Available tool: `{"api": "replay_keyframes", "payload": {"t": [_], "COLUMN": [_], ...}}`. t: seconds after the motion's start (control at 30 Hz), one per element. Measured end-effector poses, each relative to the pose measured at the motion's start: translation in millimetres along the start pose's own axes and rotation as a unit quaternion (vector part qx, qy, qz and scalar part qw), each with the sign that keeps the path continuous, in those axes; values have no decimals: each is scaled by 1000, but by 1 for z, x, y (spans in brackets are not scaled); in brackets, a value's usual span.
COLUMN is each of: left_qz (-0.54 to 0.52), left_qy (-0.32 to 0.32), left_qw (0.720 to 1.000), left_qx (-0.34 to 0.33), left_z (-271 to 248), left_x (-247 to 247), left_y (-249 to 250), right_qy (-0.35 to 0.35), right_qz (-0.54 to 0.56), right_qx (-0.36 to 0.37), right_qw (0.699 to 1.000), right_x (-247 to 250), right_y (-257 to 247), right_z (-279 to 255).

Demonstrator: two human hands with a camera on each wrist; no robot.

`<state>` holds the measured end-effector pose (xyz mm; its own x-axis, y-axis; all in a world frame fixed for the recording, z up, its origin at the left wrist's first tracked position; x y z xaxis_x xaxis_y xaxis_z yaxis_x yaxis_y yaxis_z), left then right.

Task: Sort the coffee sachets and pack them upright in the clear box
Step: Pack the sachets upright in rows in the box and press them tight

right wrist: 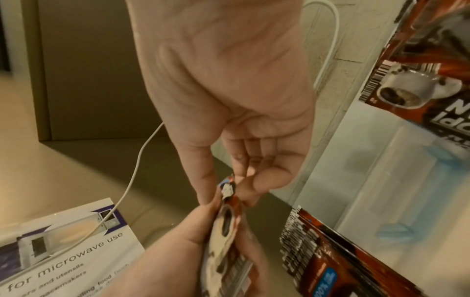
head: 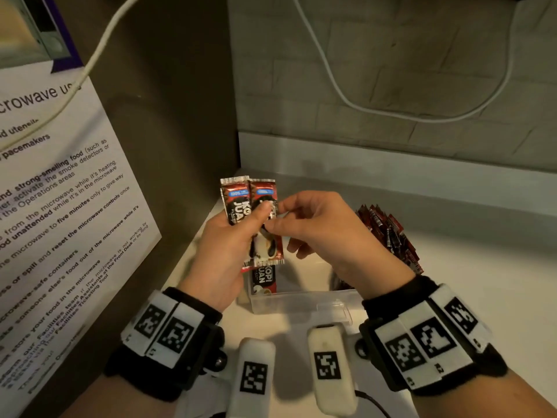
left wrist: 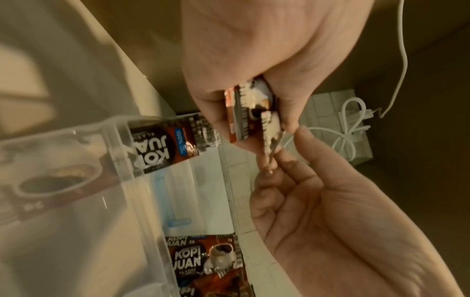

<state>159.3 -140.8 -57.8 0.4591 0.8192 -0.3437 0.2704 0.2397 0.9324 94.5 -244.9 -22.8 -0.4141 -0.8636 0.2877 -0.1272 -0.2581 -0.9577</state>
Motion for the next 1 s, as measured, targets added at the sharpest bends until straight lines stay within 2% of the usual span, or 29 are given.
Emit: {"api": "replay_keyframes", "payload": {"t": [0.27,0.37,0.43,0.57,0.67,0.77,0.87,1.0], "left_qz": [48,78,75,102,128,150,142,133], "left_qy": [23,73,95,112,103,104,101,95], "left_qw": [997,993,992,988,986,983,985,986], "left_qx": [-48,-40,-23,4,-1,1,-5,-15], "left_z": [0,5,8,7,4,1,-1,2], "left_x": [-3,17,32,50,53,54,54,53], "left_y": [5,5,1,-17,-29,-36,-38,-40], "right_qy": [48,59,38,-13,-23,-28,-32,-64], "right_qz": [65,70,51,-21,-150,-286,-327,-332], "right_qx": [-15,-43,-74,-128,-111,-82,-88,-135], "right_qw": [997,995,995,991,982,954,941,931], "right_x": [9,14,9,-15,-27,-33,-34,-36], "right_y": [13,26,39,70,80,73,72,84], "right_z": [1,3,2,-1,5,8,10,16]}}
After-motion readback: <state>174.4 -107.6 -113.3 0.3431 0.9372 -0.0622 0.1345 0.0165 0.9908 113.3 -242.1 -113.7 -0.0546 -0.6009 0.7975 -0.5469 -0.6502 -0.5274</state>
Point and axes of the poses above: each hand's wrist, its own z-axis towards the middle knuckle, its own x-axis out of the back of the hand, y = z × x, the point moved 9 cm from there along z, towards the middle knuckle, and after that the axes turned 1 degree about -z, right-handed, at the moved point
